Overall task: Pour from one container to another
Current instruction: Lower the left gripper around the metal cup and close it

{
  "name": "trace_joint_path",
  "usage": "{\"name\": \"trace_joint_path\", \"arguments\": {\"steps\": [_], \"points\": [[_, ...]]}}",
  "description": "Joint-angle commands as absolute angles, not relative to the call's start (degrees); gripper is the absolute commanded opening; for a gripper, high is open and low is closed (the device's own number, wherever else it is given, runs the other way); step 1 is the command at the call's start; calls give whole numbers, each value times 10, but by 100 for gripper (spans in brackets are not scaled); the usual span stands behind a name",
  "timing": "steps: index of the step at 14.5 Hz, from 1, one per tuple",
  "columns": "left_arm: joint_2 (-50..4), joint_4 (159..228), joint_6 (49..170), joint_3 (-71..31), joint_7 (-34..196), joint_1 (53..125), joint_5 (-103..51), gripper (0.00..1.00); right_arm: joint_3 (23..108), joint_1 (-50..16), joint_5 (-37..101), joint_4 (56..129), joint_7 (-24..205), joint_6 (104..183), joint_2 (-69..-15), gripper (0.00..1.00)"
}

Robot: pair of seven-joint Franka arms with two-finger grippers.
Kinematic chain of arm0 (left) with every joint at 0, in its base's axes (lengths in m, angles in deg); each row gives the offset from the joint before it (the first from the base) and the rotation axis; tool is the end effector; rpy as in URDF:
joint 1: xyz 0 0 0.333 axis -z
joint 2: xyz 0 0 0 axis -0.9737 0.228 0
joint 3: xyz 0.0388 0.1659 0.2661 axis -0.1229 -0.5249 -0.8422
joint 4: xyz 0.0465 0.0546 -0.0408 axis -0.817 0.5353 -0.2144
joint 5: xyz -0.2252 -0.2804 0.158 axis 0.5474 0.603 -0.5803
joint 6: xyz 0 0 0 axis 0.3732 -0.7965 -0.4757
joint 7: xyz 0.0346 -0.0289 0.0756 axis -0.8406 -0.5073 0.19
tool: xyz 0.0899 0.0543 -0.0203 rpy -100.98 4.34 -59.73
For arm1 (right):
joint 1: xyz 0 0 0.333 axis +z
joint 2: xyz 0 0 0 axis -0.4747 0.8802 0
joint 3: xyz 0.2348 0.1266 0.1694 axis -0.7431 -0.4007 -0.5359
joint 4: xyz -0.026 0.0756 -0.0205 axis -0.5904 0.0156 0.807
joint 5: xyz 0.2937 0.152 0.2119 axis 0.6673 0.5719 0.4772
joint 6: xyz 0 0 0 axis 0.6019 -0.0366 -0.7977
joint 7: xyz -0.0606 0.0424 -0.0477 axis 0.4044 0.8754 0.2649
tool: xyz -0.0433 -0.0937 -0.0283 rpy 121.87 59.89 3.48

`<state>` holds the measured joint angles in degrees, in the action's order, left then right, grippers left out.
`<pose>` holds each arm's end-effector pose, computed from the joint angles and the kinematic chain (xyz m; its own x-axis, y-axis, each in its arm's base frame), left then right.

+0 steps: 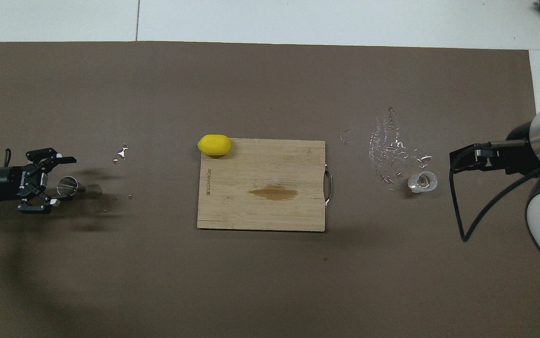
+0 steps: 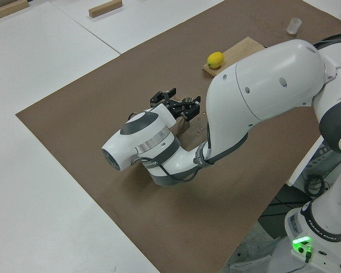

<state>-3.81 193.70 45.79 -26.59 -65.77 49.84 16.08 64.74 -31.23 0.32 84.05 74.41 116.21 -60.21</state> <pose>0.5268 0.1690 0.2592 0.2077 -0.0629 0.9762 -0.9772 -0.0572 0.2043 0.5361 0.0489 0.6054 0.9982 -0.0416 -0.0443 -0.0401 -0.9987 0.0327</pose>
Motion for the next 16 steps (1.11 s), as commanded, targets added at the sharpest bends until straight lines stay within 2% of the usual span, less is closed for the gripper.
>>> {"name": "trace_joint_path", "arguments": {"steps": [1, 9, 10, 11, 13, 15, 16], "points": [[-41, 1945, 449, -265, -688, 486, 160, 100, 646, -319, 4, 841, 755, 1159, -606, 100], [-45, 1970, 484, -265, -716, 488, 156, 100, 646, -319, 4, 841, 755, 1159, -606, 100], [-45, 1970, 484, -265, -720, 487, 156, 96, 646, -319, 4, 841, 755, 1159, -606, 100], [-45, 1969, 484, -265, -720, 487, 156, 86, 646, -319, 4, 841, 755, 1159, -606, 100], [-45, 1969, 486, -265, -720, 487, 158, 53, 646, -319, 4, 841, 755, 1159, -606, 100], [-44, 1967, 488, -265, -720, 487, 159, 34, 646, -319, 4, 841, 755, 1159, -606, 100], [-44, 1966, 488, -265, -720, 487, 159, 28, 646, -319, 4, 841, 755, 1159, -606, 100]]}}
